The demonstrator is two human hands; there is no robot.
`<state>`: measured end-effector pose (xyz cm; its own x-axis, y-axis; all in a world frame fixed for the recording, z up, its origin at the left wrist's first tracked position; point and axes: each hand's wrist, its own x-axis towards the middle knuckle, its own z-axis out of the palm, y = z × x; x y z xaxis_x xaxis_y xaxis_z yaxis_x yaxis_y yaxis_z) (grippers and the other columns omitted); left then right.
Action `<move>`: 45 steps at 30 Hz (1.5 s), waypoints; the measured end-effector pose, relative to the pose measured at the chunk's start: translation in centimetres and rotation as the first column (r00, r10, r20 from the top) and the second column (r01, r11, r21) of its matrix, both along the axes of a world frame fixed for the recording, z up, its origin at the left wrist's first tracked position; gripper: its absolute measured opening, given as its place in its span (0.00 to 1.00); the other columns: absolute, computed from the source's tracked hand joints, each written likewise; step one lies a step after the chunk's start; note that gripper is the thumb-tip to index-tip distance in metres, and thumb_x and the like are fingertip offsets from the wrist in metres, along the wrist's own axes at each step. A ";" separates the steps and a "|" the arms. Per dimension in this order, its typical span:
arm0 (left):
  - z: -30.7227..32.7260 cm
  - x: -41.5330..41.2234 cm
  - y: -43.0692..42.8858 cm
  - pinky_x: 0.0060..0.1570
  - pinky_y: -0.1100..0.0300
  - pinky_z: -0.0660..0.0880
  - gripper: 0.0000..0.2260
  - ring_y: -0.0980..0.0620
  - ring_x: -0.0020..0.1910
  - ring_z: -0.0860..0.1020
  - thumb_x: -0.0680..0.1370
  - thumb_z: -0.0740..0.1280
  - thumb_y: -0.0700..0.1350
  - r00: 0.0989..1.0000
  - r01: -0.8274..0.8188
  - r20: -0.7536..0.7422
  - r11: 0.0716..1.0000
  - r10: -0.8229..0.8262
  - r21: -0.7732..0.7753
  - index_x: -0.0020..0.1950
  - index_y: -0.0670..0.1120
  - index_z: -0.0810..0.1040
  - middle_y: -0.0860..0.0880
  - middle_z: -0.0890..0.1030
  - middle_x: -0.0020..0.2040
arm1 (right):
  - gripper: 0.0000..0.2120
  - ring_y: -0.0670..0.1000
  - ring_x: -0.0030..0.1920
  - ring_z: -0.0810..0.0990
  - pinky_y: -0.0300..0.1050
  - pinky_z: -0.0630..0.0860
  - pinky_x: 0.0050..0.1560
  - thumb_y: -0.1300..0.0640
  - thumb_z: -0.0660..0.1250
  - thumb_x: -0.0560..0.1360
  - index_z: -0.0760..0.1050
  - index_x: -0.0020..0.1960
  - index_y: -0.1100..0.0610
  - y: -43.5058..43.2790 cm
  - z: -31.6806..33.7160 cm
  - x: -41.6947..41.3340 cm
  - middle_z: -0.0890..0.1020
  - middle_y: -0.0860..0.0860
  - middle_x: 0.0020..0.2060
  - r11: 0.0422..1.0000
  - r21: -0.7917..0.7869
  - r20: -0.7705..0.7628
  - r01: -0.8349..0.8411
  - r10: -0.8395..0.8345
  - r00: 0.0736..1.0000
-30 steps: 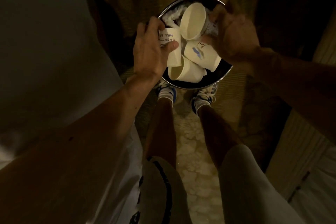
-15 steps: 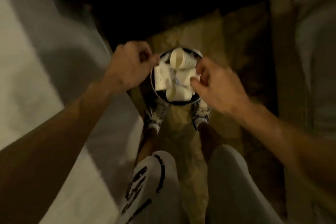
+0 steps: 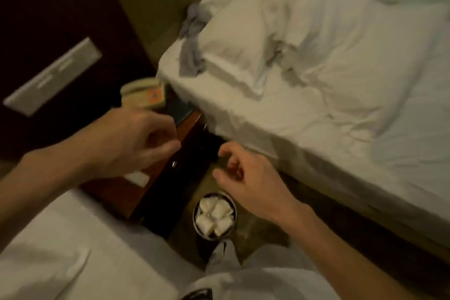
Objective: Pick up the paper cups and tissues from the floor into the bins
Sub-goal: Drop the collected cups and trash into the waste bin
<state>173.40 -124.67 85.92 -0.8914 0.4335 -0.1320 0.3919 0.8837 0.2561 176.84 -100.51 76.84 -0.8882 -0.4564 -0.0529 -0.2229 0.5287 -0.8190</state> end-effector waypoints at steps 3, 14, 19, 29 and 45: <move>5.0 -1.0 6.8 0.33 0.58 0.72 0.09 0.58 0.33 0.73 0.77 0.66 0.57 0.976 0.196 -0.086 0.978 -0.202 -0.071 0.43 0.53 0.79 0.57 0.75 0.36 | 0.12 0.40 0.39 0.72 0.34 0.65 0.38 0.41 0.62 0.76 0.69 0.58 0.42 5.8 4.3 2.1 0.72 0.42 0.38 0.990 -0.035 -0.093 0.138 -0.140 0.986; 8.5 3.4 42.1 0.30 0.64 0.67 0.15 0.58 0.34 0.74 0.73 0.54 0.68 0.712 0.695 -0.226 0.714 -0.665 0.089 0.35 0.59 0.69 0.56 0.71 0.28 | 0.11 0.44 0.35 0.74 0.35 0.69 0.35 0.42 0.65 0.76 0.64 0.40 0.42 36.8 10.2 18.0 0.75 0.45 0.34 0.677 0.080 -0.168 0.731 -0.714 0.680; 7.7 9.5 58.1 0.32 0.67 0.67 0.15 0.60 0.40 0.74 0.73 0.55 0.67 0.555 0.831 -0.195 0.527 -0.809 0.178 0.39 0.59 0.73 0.58 0.73 0.33 | 0.09 0.41 0.36 0.74 0.33 0.68 0.35 0.40 0.66 0.74 0.65 0.44 0.39 48.3 9.8 27.4 0.75 0.44 0.35 0.504 0.116 -0.137 0.856 -0.845 0.517; 5.6 19.2 83.9 0.34 0.66 0.73 0.12 0.57 0.33 0.77 0.72 0.60 0.65 0.303 0.904 -0.100 0.252 -0.948 0.346 0.41 0.59 0.77 0.57 0.78 0.33 | 0.13 0.42 0.38 0.77 0.40 0.78 0.36 0.39 0.64 0.72 0.70 0.54 0.40 64.7 7.7 41.3 0.77 0.45 0.36 0.107 0.109 -0.091 0.988 -0.989 0.117; -2.0 29.4 126.0 0.30 0.67 0.68 0.12 0.56 0.29 0.71 0.73 0.67 0.57 -0.141 0.719 0.215 0.049 -0.966 0.693 0.40 0.48 0.80 0.43 0.75 0.32 | 0.10 0.40 0.40 0.75 0.35 0.75 0.39 0.42 0.68 0.75 0.73 0.51 0.45 92.8 4.3 48.5 0.76 0.40 0.38 -0.491 0.123 -0.051 0.863 -0.871 -0.488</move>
